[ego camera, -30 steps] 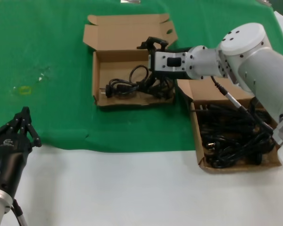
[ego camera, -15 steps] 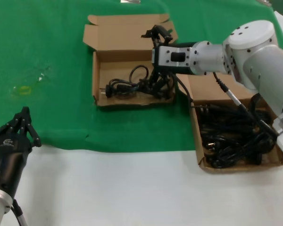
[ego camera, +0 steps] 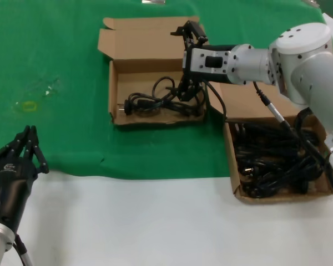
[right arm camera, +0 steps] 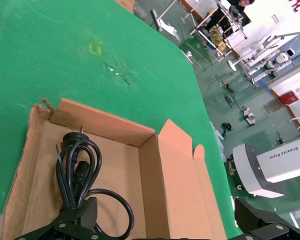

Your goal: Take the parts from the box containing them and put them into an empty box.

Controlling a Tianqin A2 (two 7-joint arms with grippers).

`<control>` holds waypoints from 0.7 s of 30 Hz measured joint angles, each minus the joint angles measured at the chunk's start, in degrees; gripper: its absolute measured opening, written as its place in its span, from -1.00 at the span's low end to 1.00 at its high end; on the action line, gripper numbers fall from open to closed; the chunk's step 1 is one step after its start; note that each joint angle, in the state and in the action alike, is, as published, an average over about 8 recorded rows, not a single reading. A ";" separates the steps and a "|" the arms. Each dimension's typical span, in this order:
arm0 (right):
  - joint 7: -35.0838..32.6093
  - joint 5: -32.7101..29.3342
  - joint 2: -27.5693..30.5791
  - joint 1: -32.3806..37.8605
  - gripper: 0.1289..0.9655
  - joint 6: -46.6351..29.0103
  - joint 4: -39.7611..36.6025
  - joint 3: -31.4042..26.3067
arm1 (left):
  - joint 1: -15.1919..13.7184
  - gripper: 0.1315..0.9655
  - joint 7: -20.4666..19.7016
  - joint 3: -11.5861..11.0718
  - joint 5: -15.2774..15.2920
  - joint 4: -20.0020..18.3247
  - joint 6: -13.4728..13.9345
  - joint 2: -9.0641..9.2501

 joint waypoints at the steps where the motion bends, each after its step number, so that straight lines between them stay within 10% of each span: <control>1: 0.09 -0.01 0.03 -0.18 1.00 0.07 0.17 0.07 | 0.00 -0.94 0.00 0.00 0.00 0.00 0.00 0.00; 21: 11.86 -0.80 3.47 -16.93 1.00 7.77 19.16 7.58 | 0.00 -0.38 0.00 0.00 0.00 0.00 0.00 0.00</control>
